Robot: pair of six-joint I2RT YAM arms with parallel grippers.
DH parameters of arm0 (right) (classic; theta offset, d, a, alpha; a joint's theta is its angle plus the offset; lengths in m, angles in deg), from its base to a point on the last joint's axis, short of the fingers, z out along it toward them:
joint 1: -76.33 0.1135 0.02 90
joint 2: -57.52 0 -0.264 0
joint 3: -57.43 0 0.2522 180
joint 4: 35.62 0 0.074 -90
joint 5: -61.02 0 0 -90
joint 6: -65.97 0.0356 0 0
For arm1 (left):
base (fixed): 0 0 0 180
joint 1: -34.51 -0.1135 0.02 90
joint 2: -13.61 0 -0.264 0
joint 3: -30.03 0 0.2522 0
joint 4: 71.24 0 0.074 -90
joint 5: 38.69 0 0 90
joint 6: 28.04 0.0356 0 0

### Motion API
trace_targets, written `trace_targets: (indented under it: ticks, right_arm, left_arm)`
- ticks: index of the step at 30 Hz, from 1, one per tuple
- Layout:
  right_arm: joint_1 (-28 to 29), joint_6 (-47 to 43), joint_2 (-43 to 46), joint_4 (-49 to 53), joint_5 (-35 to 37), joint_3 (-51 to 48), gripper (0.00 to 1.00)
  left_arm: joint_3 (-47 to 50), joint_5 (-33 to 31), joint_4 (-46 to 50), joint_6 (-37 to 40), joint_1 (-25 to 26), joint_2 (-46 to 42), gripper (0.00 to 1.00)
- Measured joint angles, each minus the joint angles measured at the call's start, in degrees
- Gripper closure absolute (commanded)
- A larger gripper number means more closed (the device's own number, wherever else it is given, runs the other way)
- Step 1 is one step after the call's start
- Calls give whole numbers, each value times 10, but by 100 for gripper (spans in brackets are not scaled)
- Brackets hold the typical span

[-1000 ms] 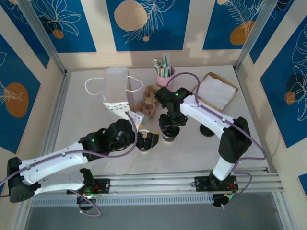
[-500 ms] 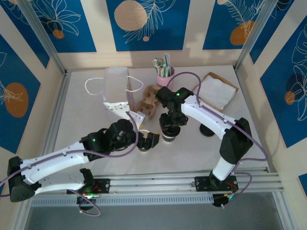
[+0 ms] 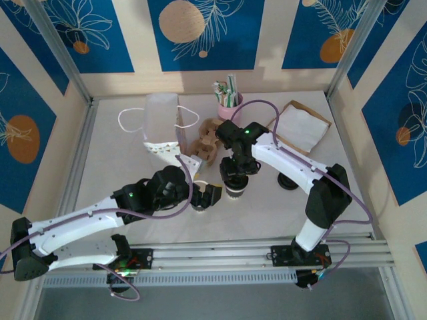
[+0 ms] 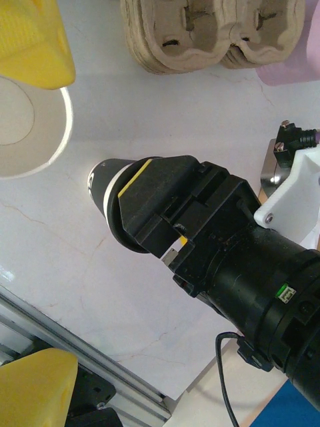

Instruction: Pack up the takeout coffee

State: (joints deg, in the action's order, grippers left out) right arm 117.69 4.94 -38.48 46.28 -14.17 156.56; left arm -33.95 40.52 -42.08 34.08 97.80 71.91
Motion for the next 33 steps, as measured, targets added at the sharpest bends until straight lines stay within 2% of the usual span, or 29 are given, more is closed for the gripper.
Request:
trace_targets:
  ticks: [33]
  right_arm:
    - [3,7,1,-6,7,-14,34]
  left_arm:
    - [0,0,0,0,0,0,0]
